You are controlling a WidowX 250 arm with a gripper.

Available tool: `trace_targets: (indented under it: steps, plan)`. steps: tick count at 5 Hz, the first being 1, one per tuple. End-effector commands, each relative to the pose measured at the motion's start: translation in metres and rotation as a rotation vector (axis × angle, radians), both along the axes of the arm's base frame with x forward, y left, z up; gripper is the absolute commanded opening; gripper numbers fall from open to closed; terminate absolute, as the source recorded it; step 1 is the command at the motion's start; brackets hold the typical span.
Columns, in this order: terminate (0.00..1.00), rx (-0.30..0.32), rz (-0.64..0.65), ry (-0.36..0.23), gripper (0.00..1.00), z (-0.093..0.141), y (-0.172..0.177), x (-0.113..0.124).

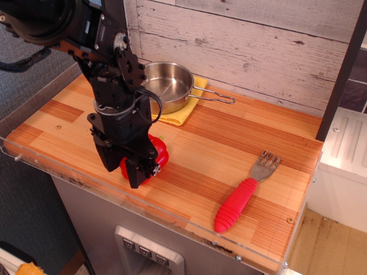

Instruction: Put the red pepper inside the pot

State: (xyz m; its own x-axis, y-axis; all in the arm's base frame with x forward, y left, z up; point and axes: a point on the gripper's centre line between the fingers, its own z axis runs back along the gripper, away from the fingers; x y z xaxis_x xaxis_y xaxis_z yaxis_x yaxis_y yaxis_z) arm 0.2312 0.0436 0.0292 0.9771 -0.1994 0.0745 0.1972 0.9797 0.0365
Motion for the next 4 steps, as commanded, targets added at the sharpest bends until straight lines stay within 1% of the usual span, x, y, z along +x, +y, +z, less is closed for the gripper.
trace_targets:
  steps: [1, 2, 3, 4]
  plan:
    - [0.0, -0.06, -0.009, -0.125, 0.0, 0.06, 0.009, 0.02]
    - [0.0, -0.047, 0.012, -0.143, 0.0, 0.074, 0.021, 0.04]
    - [0.0, -0.023, 0.072, -0.116, 0.0, 0.067, 0.041, 0.067]
    - [0.0, -0.004, 0.105, -0.073, 0.0, 0.058, 0.047, 0.088]
